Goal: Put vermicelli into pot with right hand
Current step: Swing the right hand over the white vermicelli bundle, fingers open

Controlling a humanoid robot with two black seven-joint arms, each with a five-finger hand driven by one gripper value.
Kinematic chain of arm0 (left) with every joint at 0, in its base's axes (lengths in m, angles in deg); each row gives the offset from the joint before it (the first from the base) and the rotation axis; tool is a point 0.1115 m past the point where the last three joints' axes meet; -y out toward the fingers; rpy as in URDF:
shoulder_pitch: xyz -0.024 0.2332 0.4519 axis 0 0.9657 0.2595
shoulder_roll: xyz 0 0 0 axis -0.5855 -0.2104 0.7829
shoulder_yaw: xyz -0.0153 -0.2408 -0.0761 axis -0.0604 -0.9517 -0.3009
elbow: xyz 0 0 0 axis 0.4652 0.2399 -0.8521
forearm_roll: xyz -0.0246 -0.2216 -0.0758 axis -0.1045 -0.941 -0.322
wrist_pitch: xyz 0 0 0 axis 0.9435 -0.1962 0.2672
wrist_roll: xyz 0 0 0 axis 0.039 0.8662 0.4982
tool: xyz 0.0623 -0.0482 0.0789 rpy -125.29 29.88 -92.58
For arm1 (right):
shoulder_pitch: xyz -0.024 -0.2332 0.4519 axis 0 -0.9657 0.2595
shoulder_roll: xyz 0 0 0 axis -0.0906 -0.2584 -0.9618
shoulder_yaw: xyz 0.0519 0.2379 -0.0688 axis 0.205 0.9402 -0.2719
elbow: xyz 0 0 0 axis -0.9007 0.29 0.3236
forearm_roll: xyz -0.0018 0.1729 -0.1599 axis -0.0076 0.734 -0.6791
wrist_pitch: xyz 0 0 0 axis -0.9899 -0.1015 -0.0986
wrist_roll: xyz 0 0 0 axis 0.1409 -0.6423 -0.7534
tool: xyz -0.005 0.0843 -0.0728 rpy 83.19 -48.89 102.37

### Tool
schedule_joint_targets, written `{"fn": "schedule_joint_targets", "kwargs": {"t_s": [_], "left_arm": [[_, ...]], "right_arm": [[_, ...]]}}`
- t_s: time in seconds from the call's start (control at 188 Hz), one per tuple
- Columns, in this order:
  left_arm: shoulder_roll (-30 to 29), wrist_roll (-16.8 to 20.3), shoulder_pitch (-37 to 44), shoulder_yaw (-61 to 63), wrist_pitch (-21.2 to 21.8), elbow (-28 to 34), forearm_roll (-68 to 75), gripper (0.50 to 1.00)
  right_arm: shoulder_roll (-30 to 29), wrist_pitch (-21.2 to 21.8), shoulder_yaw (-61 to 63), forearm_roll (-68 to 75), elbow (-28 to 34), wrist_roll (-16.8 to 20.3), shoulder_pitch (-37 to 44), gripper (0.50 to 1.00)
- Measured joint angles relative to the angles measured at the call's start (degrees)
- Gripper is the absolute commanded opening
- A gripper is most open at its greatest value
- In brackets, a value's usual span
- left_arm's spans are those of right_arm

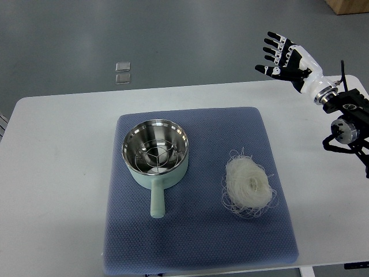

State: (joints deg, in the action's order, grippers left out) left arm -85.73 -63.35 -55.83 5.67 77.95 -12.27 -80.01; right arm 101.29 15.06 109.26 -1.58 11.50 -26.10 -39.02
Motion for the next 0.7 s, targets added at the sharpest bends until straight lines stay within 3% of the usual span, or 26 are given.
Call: {"fn": "schedule_joint_targets", "kwargs": {"t_s": [0.357,0.527,0.698], "left_arm": [[0.00,0.00,0.00,-0.09,0.00,-0.01,0.00,1.000],[0.00,0.00,0.00,-0.09,0.00,-0.01,-0.01,1.000],[0.00,0.00,0.00,-0.09,0.00,-0.01,-0.02,1.000]], "right_arm": [[18.67,7.96,-4.33,-29.55,21.74,-1.34,0.31,0.928],[23.77,11.55,-6.36,-42.23,31.94,-1.37,0.13,0.926],[25.30,11.91,-9.98,-50.69,36.11,-1.37,-0.02,0.924]]}}
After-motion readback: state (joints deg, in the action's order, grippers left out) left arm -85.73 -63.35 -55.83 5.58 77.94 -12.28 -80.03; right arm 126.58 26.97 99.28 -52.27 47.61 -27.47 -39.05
